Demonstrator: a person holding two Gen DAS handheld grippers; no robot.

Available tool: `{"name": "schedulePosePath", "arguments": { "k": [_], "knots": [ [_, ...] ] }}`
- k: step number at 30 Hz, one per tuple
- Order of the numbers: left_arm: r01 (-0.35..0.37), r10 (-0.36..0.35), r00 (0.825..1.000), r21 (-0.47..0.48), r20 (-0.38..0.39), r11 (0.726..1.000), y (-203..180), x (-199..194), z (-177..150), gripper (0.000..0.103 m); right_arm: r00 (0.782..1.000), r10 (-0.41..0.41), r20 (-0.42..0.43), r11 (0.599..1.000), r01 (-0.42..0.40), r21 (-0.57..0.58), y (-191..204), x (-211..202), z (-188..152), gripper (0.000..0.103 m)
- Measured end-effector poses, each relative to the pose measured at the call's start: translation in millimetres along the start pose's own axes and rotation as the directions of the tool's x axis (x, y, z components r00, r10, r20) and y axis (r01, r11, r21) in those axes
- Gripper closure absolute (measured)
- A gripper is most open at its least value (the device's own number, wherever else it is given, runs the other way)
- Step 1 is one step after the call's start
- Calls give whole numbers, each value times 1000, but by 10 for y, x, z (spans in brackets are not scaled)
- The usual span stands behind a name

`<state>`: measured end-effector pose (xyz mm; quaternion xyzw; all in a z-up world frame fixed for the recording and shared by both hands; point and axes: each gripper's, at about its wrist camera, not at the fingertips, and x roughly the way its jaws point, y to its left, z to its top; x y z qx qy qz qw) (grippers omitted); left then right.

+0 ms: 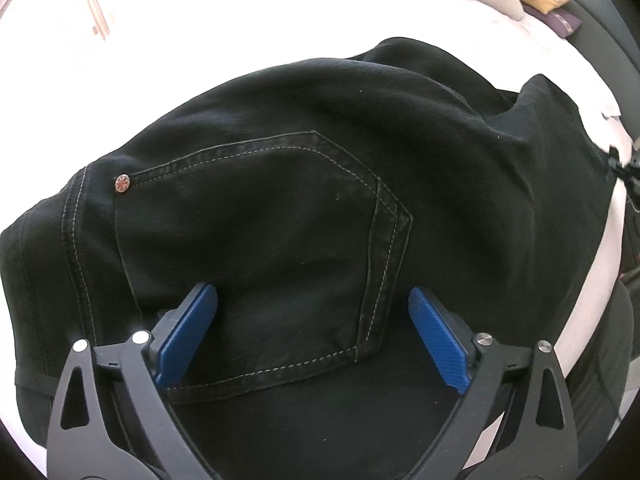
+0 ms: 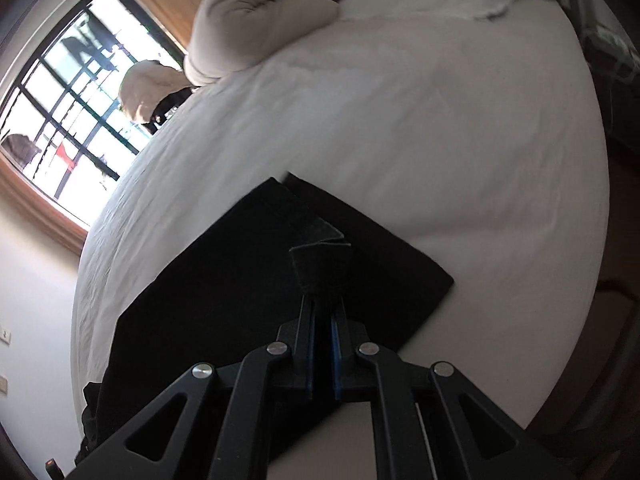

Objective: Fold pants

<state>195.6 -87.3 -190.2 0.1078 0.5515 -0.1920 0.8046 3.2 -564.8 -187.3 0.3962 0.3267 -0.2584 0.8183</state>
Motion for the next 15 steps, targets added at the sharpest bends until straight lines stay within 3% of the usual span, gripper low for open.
{"name": "schedulePosePath", "arguments": {
  "k": [7, 15],
  "knots": [
    [13, -13, 1000, -94, -7, 995, 35, 22, 133, 5, 999, 24, 24, 997, -26, 68, -214, 75, -61, 96],
    [12, -11, 1000, -119, 11, 993, 64, 50, 227, 4, 995, 37, 93, 998, -42, 52, -282, -25, 30, 96]
  ]
}}
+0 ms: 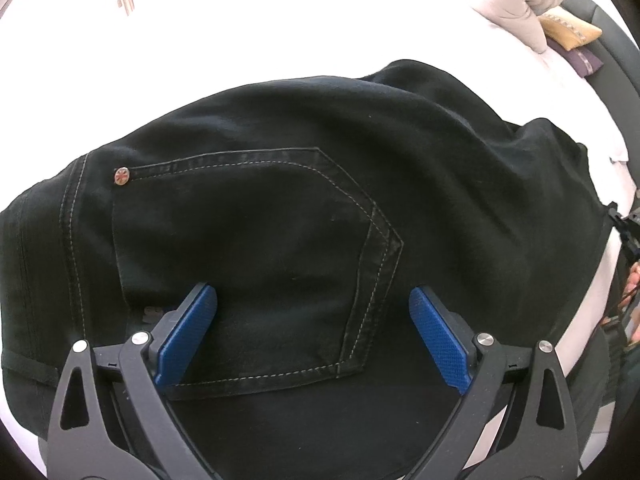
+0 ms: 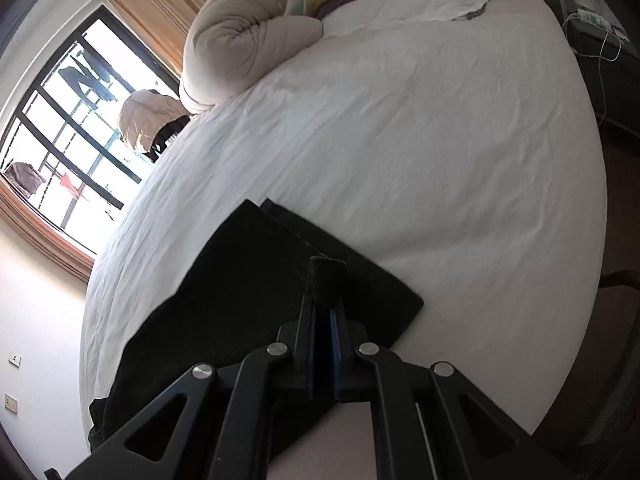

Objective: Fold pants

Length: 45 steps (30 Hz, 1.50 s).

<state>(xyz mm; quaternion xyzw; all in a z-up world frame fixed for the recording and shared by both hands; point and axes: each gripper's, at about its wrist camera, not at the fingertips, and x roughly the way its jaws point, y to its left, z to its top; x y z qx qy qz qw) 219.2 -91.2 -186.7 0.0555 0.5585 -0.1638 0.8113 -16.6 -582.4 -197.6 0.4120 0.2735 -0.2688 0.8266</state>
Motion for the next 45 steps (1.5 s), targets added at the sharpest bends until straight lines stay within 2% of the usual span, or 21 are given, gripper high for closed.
{"name": "schedulePosePath", "arguments": {
  "k": [5, 7, 10, 12, 15, 17, 20, 22, 24, 25, 27, 32, 40, 43, 45],
  "knots": [
    [-46, 45, 999, 43, 6, 998, -115, 68, -48, 0, 999, -36, -5, 998, 37, 58, -243, 22, -35, 96],
    [-48, 48, 999, 47, 12, 998, -124, 80, -49, 0, 1000, -17, -20, 995, 19, 94, -369, 33, -64, 98],
    [-50, 49, 999, 60, 16, 997, -134, 86, -57, 0, 1000, -27, -17, 998, 28, 55, -319, -12, -68, 97],
    [-50, 49, 999, 58, 19, 997, -134, 86, -59, 0, 1000, 12, 1, 998, -12, 60, -300, -75, -30, 96],
    [-52, 50, 998, 61, 23, 997, -129, 80, -114, 0, 996, 71, -44, 991, -66, 114, -323, -15, 34, 81],
    [-49, 48, 999, 62, 24, 997, -170, 44, -167, 0, 989, 138, -57, 975, -125, 186, -400, 10, 41, 51],
    [-50, 48, 999, 64, 23, 997, -182, 51, -179, 0, 983, 175, -62, 958, -156, 240, -441, 54, 44, 48],
    [-52, 50, 998, 65, 22, 997, -179, 49, -184, 0, 978, 194, -78, 954, -170, 247, -437, 129, 55, 49],
    [-54, 53, 998, 65, 21, 996, -189, 52, -184, 0, 979, 180, -94, 961, -154, 231, -434, 190, 74, 72],
    [-55, 54, 998, 64, 20, 996, -198, 48, -182, 0, 981, 159, -109, 963, -130, 234, -457, 226, 81, 93],
    [-54, 53, 998, 66, 20, 996, -193, 47, -182, 0, 981, 165, -106, 956, -132, 263, -521, 235, 74, 95],
    [-48, 47, 999, 52, 14, 998, -199, 44, -164, 0, 990, 122, -64, 972, -106, 211, -474, 90, 43, 95],
    [-33, 31, 999, 76, 26, 997, -183, 46, -170, 0, 992, 118, -38, 975, -109, 196, -486, 73, 128, 95],
    [-51, 47, 998, 94, 38, 994, -196, 71, -197, 0, 993, 74, -92, 988, -60, 144, -485, 205, 76, 97],
    [-49, 46, 998, 89, 40, 995, -186, 67, -203, 0, 993, 71, -94, 990, -58, 129, -495, 163, 64, 97]
  ]
}}
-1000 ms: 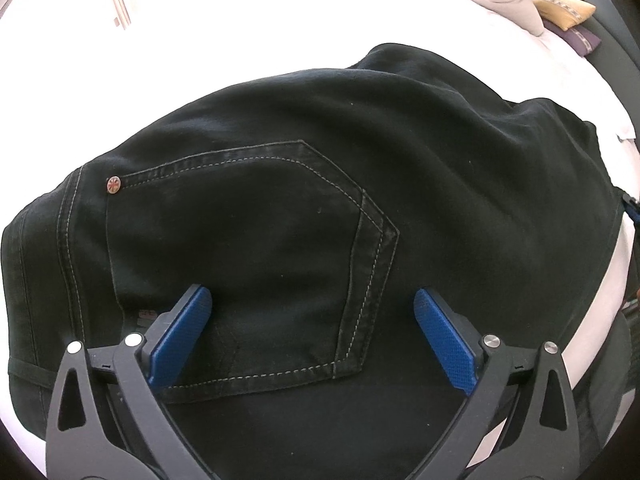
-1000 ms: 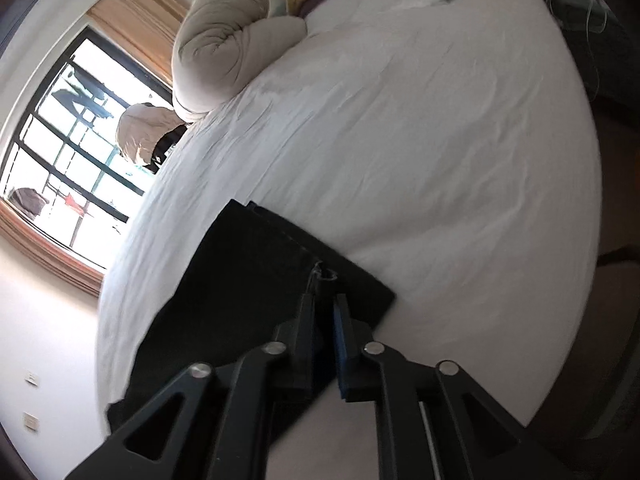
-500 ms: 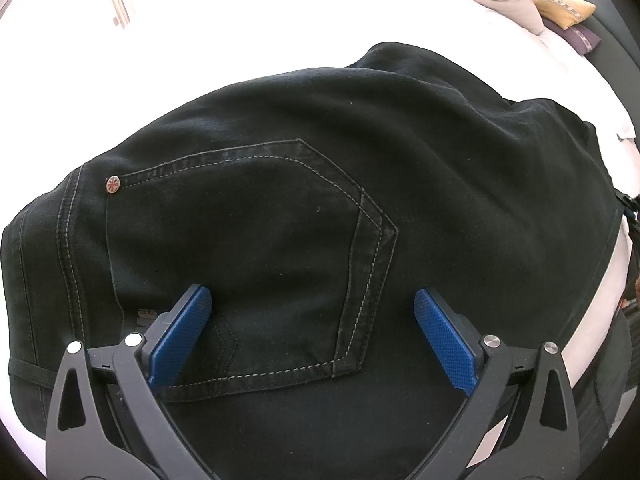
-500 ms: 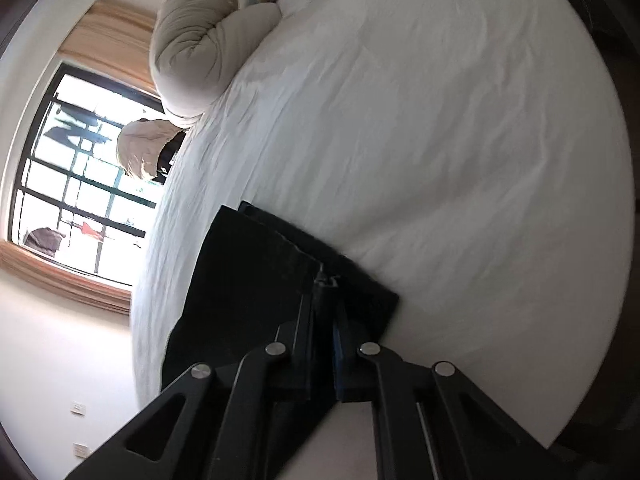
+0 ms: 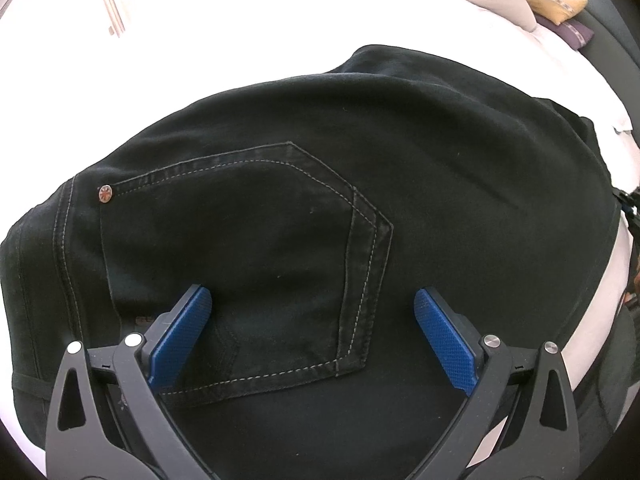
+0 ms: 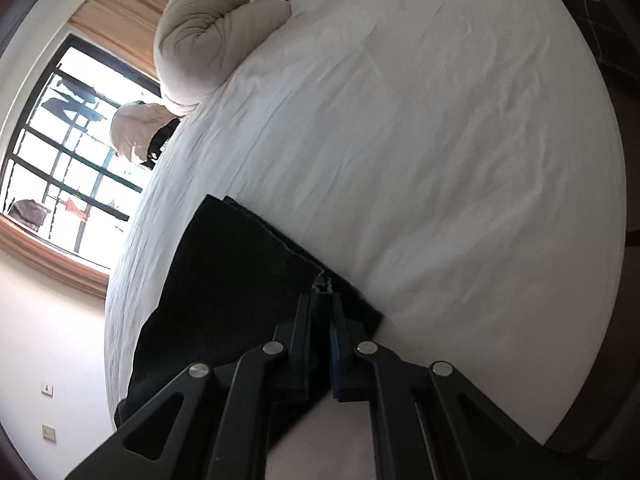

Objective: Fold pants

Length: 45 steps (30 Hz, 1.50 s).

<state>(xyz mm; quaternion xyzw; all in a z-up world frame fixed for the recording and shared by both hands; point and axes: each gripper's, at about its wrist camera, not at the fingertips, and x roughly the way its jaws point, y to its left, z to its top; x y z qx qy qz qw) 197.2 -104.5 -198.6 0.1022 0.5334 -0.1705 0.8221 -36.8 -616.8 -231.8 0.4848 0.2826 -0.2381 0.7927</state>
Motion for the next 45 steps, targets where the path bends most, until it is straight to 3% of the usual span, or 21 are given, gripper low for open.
{"name": "schedulePosePath", "arguments": {
  "k": [3, 4, 5, 7, 9, 11, 12, 15, 17, 19, 21, 24, 26, 29, 31, 34, 35, 38, 42, 43, 45],
  "knots": [
    [9, -9, 1000, -2, -4, 1000, 17, -25, -5, 0, 998, -59, -10, 998, 59, -19, 68, -162, 28, 83],
    [15, -15, 1000, -3, -4, 1000, 26, -36, -8, 0, 989, -143, 28, 989, 143, -28, 120, -283, 41, 55],
    [17, -17, 1000, -4, -3, 1000, 16, -46, -10, 0, 969, -228, 91, 972, 231, -30, 171, -426, 47, 46],
    [26, -26, 1000, -9, 0, 1000, 38, -73, -16, 0, 940, -281, 193, 956, 292, -32, 326, -670, 78, 46],
    [27, -27, 1000, -5, 7, 1000, 61, -87, -43, 0, 960, -198, 198, 966, 226, -128, 639, -722, 107, 46],
    [19, -19, 1000, 1, 14, 1000, 75, -119, -62, 0, 992, -57, 110, 939, 90, -332, 1211, -581, 13, 46],
    [20, -20, 1000, -3, 17, 1000, 82, -132, -72, 0, 1000, 8, 8, 906, -4, -424, 1524, -428, -101, 46],
    [19, -19, 1000, -11, 21, 1000, 86, -155, -100, 0, 981, 54, -184, 793, -155, -589, 2153, -16, -512, 49],
    [25, -25, 999, -4, 22, 1000, 48, -187, -126, 0, 965, 39, -261, 763, -197, -616, 2369, 303, -703, 53],
    [38, -38, 999, 4, 22, 999, 66, -217, -161, 0, 940, 26, -340, 788, -229, -572, 2397, 665, -759, 56],
    [47, -47, 999, 2, 25, 999, 86, -218, -162, 0, 940, -40, -339, 805, -171, -568, 2319, 930, -741, 56],
    [42, -42, 999, 10, 30, 999, 101, -228, -176, 0, 953, -78, -294, 852, -90, -516, 2075, 1185, -540, 103],
    [35, -36, 999, 13, 36, 999, 93, -236, -197, 0, 968, -82, -239, 887, -38, -459, 1944, 1235, -324, 103],
    [32, -32, 999, 14, 40, 999, 55, -230, -239, 0, 977, -159, -145, 880, 74, -469, 1919, 1167, -190, 100],
    [43, -43, 998, 5, 41, 999, 66, -247, -256, 0, 987, -98, -124, 884, 29, -467, 1981, 943, -200, 96],
    [58, -57, 997, -19, 42, 998, 106, -286, -252, 0, 989, 48, -140, 859, -112, -499, 2043, 558, -403, 69],
    [65, -64, 997, -27, 46, 998, 118, -296, -245, 0, 980, 97, -173, 850, -172, -499, 2067, 484, -502, 62],
    [74, -73, 996, -24, 58, 997, 88, -317, -253, 0, 902, 239, -361, 785, -398, -475, 2224, 446, -880, 62],
    [41, -42, 998, 24, 51, 999, 6, -320, -322, 0, 815, 246, -524, 678, -531, -508, 2616, 651, -1428, 60],
    [40, -41, 998, 33, 50, 999, 1, -327, -343, 0, 805, 212, -555, 683, -528, -505, 2664, 800, -1522, 54],
    [38, -40, 998, 44, 49, 998, 23, -355, -402, 0, 821, 139, -554, 721, -467, -511, 2619, 1086, -1587, 58]
  ]
}}
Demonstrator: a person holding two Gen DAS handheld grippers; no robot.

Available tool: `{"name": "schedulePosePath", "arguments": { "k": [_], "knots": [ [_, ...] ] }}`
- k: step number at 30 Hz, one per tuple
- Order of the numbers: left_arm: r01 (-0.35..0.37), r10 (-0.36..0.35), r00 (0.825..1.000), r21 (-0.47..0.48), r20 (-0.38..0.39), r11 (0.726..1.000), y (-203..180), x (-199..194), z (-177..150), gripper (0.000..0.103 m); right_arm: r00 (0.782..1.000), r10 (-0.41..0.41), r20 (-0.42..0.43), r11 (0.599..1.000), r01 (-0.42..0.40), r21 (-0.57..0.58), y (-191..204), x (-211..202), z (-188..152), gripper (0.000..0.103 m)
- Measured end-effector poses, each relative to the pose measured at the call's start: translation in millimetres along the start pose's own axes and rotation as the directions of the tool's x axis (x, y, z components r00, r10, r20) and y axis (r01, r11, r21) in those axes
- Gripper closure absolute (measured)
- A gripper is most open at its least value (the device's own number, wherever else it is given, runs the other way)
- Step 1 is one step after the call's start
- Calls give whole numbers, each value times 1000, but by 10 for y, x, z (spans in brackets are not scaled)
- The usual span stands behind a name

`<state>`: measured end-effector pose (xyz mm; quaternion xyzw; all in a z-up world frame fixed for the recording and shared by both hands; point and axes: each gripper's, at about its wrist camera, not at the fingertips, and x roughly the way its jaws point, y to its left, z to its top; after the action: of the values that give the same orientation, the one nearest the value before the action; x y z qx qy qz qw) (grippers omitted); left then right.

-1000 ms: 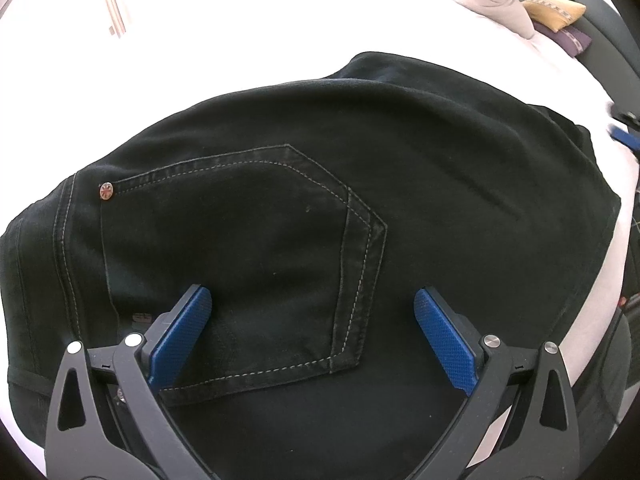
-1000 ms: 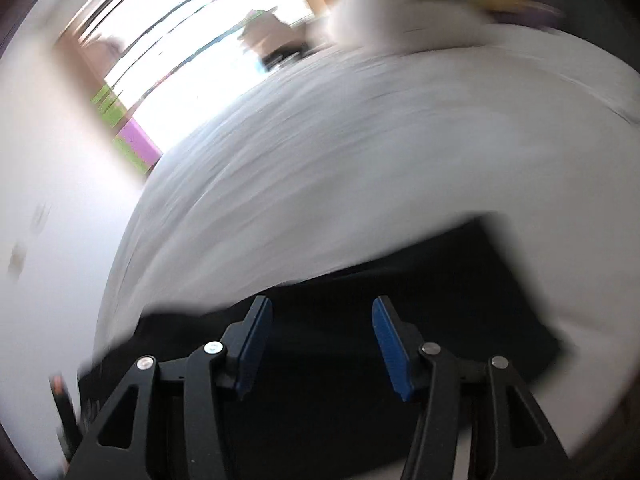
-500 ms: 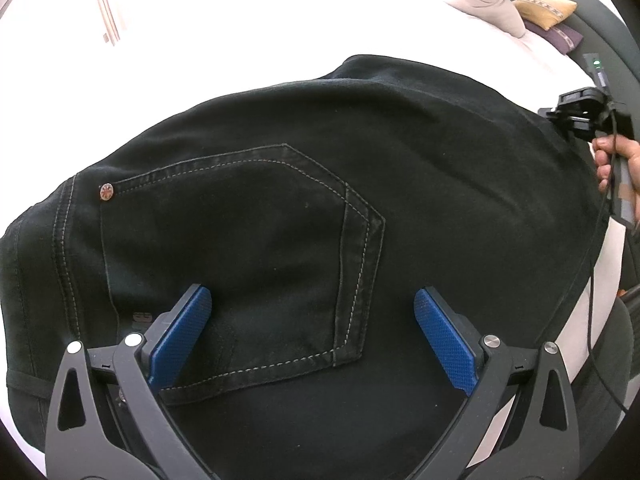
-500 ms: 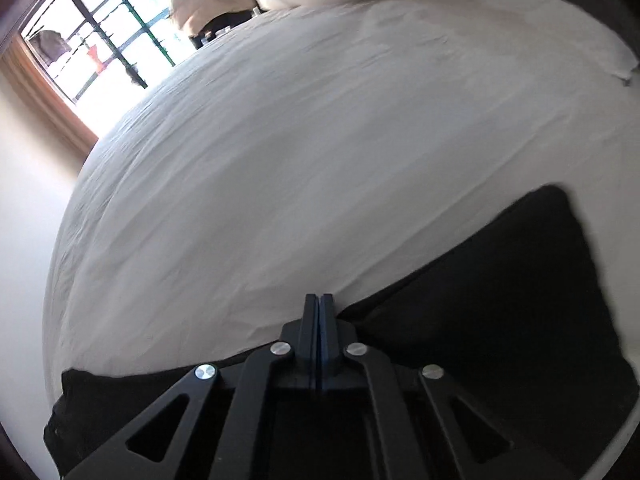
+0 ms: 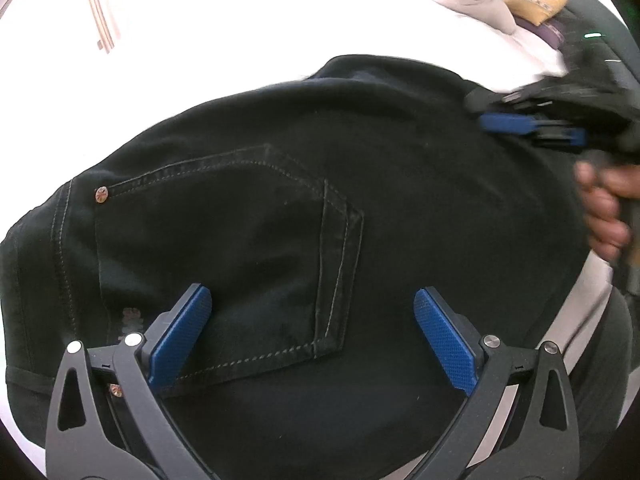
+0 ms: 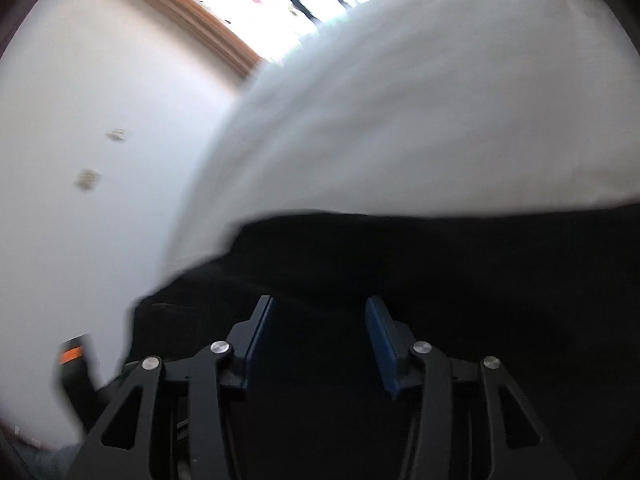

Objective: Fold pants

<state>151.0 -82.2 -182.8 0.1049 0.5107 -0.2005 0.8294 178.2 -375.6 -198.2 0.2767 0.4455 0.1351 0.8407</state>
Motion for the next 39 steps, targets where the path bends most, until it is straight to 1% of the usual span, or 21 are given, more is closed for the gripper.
{"name": "schedulePosePath", "arguments": {
  "k": [2, 3, 5, 6, 7, 8, 11, 15, 17, 19, 20, 22, 24, 25, 26, 28, 31, 35, 36, 38, 39],
  "knots": [
    [-10, 10, 1000, 6, 0, 1000, 24, -46, -82, 0, 998, 40, 50, 994, -45, 98, -291, 10, 69, 94],
    [-14, 14, 1000, 7, 2, 1000, 39, -65, -125, 0, 997, 18, 74, 984, -31, 176, -469, -65, 89, 102],
    [-19, 19, 1000, 12, 14, 1000, 93, -116, -287, 0, 993, -47, 111, 959, 14, 283, -653, -240, 60, 103],
    [-22, 21, 1000, 19, 22, 1000, 94, -137, -351, 0, 988, -106, 116, 951, 67, 301, -665, -381, 24, 101],
    [-30, 29, 999, 36, 33, 999, 78, -178, -423, 0, 983, -146, 114, 951, 107, 291, -617, -462, -5, 90],
    [-39, 37, 998, 39, 42, 999, 50, -217, -459, 0, 978, -172, 119, 957, 137, 256, -481, -552, -64, 71],
    [37, -36, 993, -11, 113, 999, 134, -419, -480, 0, 991, -53, 123, 996, 43, 82, 155, -587, -295, 62],
    [-4, 9, 987, -35, 163, 999, 339, -542, -299, 0, 997, 82, -1, 990, -81, -113, 877, -247, -531, 53],
    [-24, 38, 983, -80, 181, 997, 590, -577, -245, 0, 997, 55, -57, 987, -63, -146, 884, 8, -521, 52],
    [-80, 97, 987, -133, 130, 988, 898, -482, -271, 0, 996, -2, -88, 997, -4, -73, 584, 178, -557, 57],
    [-90, 106, 991, -171, 88, 981, 1113, -412, -327, 0, 997, 38, -74, 999, -40, -24, 452, 160, -543, 75],
    [-46, 66, 995, -241, 79, 969, 1406, -386, -538, 1, 998, 25, -51, 995, -20, 97, 155, 41, -511, 95],
    [-15, 39, 992, -200, 118, 980, 1435, -485, -681, 1, 994, -106, -20, 988, 108, 112, 127, -141, -398, 88],
    [-30, 50, 993, -175, 110, 984, 1398, -521, -717, 1, 991, -133, -3, 987, 132, 95, 216, -202, -374, 69],
    [-44, 64, 991, -164, 116, 985, 1371, -575, -725, 1, 994, -110, 29, 992, 108, 63, 362, -245, -277, 58],
    [-1, 33, 982, -169, 187, 986, 1335, -769, -616, 1, 999, 2, 37, 1000, -1, -8, 712, -168, -130, 57],
    [38, 13, 964, -186, 264, 982, 1278, -919, -387, 1, 988, 149, -48, 981, -154, -119, 1263, 248, -19, 57],
    [10, 25, 978, -166, 209, 986, 1368, -617, -45, 1, 970, 176, -165, 979, -191, -76, 1522, 1046, 58, 57],
    [0, 30, 987, -182, 160, 983, 1444, -462, -23, 1, 973, 152, -174, 986, -161, -38, 1419, 1211, 121, 59],
    [5, 22, 992, -211, 122, 978, 1559, -287, -91, 1, 977, 158, -141, 987, -153, 45, 1192, 1316, 198, 95],
    [6, 21, 990, -194, 137, 981, 1583, -291, -138, 1, 980, 164, -111, 983, -153, 97, 1010, 1276, 273, 103]
  ]
}}
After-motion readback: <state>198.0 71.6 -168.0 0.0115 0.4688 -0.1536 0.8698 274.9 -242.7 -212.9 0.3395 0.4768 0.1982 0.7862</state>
